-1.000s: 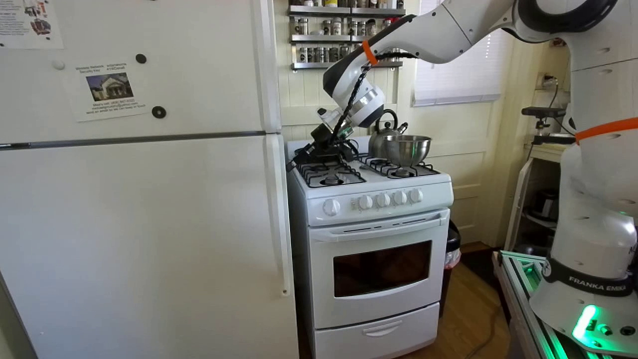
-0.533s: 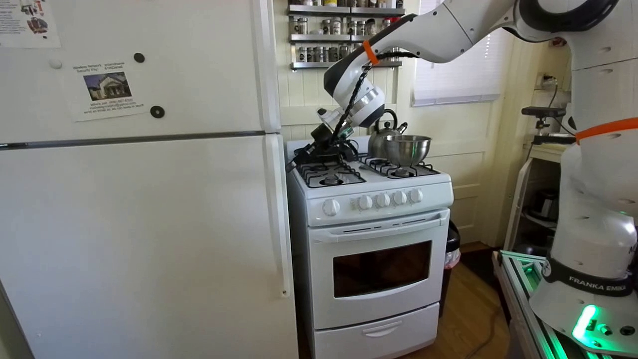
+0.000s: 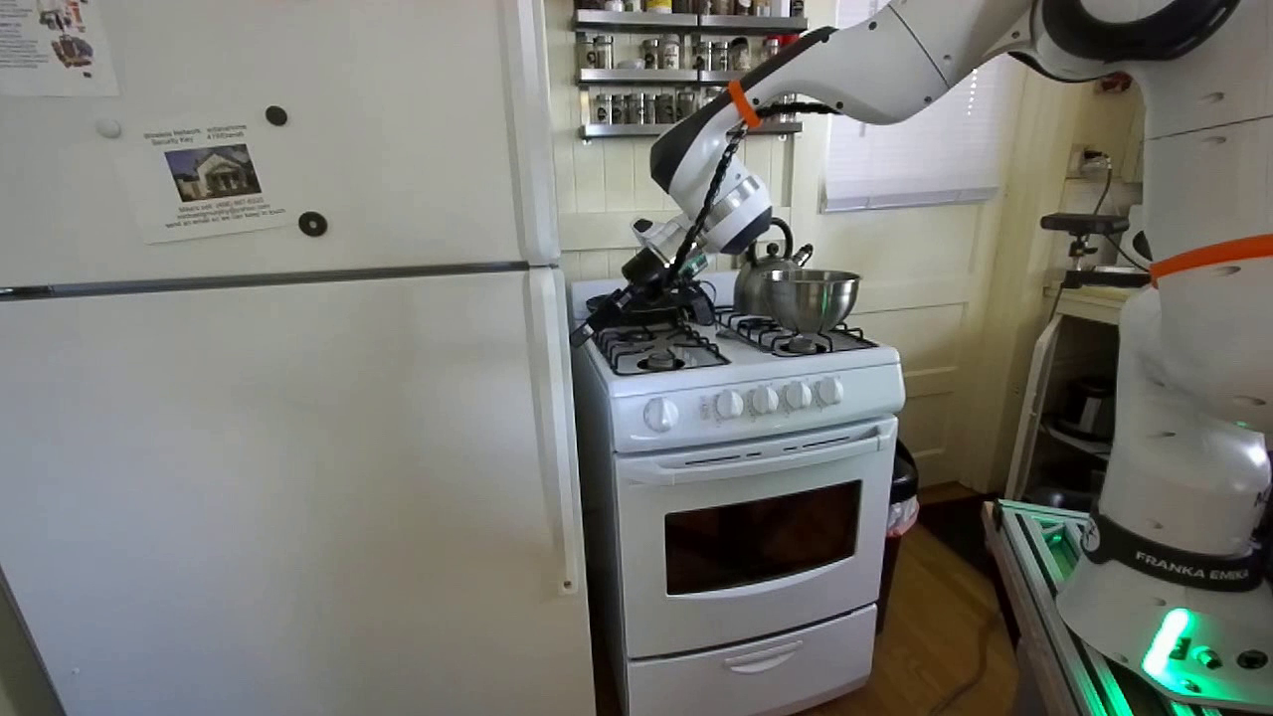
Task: Open the bottom fridge door.
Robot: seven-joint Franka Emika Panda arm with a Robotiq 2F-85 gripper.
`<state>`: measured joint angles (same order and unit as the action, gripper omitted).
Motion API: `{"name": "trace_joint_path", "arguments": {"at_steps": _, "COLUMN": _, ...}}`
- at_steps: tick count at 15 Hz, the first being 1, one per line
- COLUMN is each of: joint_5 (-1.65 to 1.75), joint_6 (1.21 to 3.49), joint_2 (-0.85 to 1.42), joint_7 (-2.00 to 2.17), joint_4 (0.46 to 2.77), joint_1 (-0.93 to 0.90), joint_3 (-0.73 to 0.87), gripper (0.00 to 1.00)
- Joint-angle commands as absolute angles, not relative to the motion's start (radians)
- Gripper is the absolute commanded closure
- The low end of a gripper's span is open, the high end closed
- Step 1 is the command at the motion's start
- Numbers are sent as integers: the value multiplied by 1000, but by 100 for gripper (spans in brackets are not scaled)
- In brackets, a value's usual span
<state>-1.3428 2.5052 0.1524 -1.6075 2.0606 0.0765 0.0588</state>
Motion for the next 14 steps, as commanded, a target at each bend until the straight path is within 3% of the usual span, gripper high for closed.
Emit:
{"name": "trace_joint_path", "arguments": {"at_steps": 1, "joint_5": -1326, "joint_6": 2402, "joint_2": 134, "joint_7": -1550, "joint_4": 2063, "joint_1": 46, "joint_3": 21, "gripper": 100}}
{"name": "trace_joint_path", "arguments": {"at_steps": 5, "joint_5": -1320, "joint_6": 2381, "joint_2": 142, "joint_7": -1537, "joint_4": 2058, "joint_1": 44, "joint_3": 19, "gripper": 100}}
{"name": "trace_joint_path", "arguments": {"at_steps": 14, "joint_5": -592, "joint_6": 2621, "joint_2": 168, "joint_7": -1112, "joint_4": 2058, "joint_1": -37, "joint_3": 68, "gripper": 100}}
